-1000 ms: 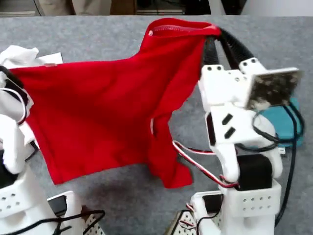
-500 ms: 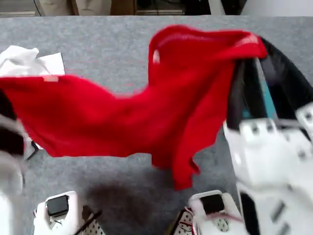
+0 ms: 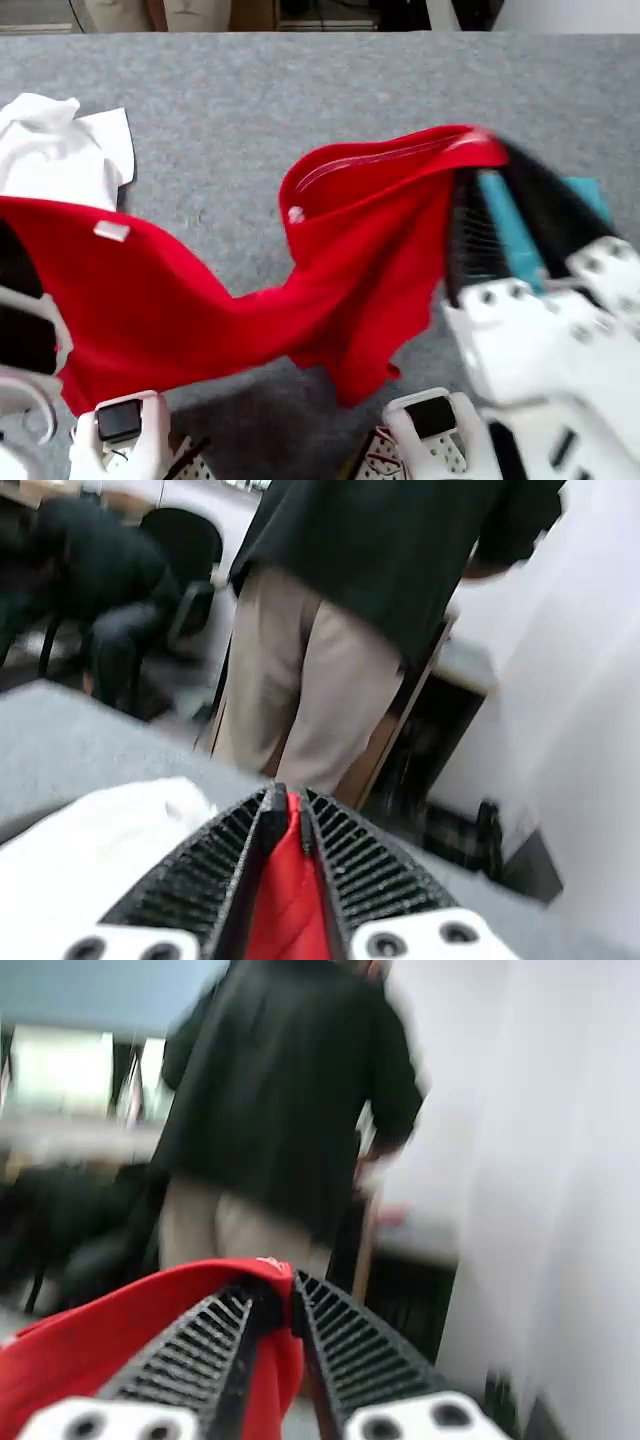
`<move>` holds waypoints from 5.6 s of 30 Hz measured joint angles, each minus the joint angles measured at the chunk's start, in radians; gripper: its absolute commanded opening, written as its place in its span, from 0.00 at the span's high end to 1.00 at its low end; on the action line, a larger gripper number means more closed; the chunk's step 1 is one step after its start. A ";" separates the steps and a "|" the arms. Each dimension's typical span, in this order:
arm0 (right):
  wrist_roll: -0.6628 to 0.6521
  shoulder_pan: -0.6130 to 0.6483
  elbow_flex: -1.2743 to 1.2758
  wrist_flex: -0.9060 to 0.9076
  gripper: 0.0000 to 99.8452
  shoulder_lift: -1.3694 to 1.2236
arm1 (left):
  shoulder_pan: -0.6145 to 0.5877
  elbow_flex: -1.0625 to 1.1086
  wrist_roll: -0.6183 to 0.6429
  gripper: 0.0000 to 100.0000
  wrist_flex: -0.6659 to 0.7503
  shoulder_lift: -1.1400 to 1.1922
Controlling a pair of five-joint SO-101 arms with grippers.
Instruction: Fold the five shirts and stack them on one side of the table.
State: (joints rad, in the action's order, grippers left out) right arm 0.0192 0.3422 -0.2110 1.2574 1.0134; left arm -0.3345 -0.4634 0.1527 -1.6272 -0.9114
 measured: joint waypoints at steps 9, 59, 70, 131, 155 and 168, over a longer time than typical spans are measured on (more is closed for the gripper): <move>-0.021 0.133 0.350 0.249 0.99 -0.077 | 0.000 0.404 0.000 0.98 0.064 0.058; -0.086 -0.049 0.509 0.431 0.84 -0.872 | 0.000 1.384 -0.064 0.98 0.595 -0.043; -0.112 0.011 0.565 0.324 0.84 -0.872 | 0.000 1.389 -0.064 0.98 0.595 -0.051; -0.095 0.018 0.624 0.149 1.00 -1.023 | 0.000 1.390 -0.064 0.98 0.595 -0.051; -0.149 -0.041 -0.043 0.508 1.00 -0.601 | 0.000 0.974 -0.126 0.98 0.402 -0.051; -0.275 -0.204 -0.586 0.371 1.00 -0.419 | -0.046 0.262 -0.126 0.98 0.206 -0.072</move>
State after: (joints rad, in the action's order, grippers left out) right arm -0.2555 0.1381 -0.7971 1.6287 0.5946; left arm -0.3805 -0.2010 0.0269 -1.4216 -0.9835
